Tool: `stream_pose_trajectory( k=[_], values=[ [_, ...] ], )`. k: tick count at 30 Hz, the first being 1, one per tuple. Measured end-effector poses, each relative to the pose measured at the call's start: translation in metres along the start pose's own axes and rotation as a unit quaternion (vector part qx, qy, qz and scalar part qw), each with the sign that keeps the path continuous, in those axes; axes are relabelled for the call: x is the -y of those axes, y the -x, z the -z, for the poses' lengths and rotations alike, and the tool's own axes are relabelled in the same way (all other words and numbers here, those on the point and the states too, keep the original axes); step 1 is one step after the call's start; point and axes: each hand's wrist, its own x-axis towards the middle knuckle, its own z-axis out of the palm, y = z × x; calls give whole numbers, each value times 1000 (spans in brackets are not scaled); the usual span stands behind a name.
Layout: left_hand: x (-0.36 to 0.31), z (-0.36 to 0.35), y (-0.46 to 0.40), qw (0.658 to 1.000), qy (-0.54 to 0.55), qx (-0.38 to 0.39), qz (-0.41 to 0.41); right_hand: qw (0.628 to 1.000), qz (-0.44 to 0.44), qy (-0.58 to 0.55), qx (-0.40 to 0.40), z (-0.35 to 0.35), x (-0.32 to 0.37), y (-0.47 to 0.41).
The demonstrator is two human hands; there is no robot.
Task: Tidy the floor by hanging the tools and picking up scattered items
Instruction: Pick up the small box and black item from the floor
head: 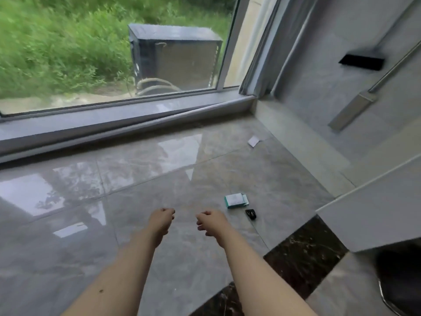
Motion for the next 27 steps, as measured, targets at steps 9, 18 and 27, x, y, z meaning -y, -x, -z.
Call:
stream_pose_trajectory(
  k=[9,18,27],
  values=[
    [-31,-140,-44,990,-101,100,-5,991,-64,-86,-86,116,-44,-50],
    [-78,-282,-102,976,-173,128,-13,983,-93,-71,-142,244,-78,-134],
    [-91,-382,-166,968,-207,141,-22,982,-107,-52,-144,318,-114,-216]
  ],
)
